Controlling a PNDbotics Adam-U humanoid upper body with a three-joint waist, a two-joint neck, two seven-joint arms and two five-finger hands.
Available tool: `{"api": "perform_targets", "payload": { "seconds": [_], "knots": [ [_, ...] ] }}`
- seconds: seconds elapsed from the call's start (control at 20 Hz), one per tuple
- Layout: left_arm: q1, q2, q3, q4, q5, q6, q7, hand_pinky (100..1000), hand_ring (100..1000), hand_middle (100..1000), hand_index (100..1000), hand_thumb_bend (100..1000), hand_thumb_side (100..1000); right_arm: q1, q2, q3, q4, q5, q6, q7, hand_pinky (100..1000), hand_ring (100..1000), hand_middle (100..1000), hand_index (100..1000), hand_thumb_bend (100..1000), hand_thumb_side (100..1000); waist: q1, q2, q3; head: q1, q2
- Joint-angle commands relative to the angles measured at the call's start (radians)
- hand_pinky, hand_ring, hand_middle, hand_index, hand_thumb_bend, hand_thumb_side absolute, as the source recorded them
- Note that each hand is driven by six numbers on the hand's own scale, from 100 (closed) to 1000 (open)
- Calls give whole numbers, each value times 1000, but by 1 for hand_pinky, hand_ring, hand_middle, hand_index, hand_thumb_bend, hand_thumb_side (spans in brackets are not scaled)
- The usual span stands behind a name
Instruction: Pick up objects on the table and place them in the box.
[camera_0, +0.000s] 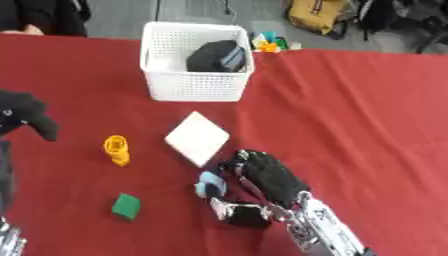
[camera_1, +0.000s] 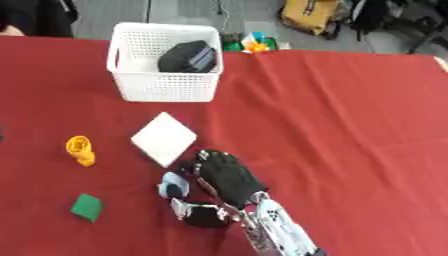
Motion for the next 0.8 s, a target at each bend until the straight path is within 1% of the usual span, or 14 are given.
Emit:
{"api": "perform_targets", "payload": {
  "seconds": [0.05, 0.35, 0.8],
  "knots": [
    [-9, 3, 3, -20, 0, 1, -1, 334, 444, 544, 715, 100, 879, -8, -11, -3, -36, -15, 3, -6, 166, 587, 100, 474, 100, 520, 6, -20, -1, 4, -12],
    [-8, 2, 2, -20, 1, 2, -2, 334, 444, 544, 715, 100, 879, -13, -18, -8, -72, -55, 6, -9, 159, 587, 100, 475, 100, 513, 5, -21, -2, 5, -16],
    [-5, 4, 2, -20, 0, 4, -2, 334, 444, 544, 714, 100, 880, -21, -42, -22, -176, -149, 27, 4, 153, 586, 100, 473, 100, 500, 1, -24, -6, 11, -26]
  ]
}}
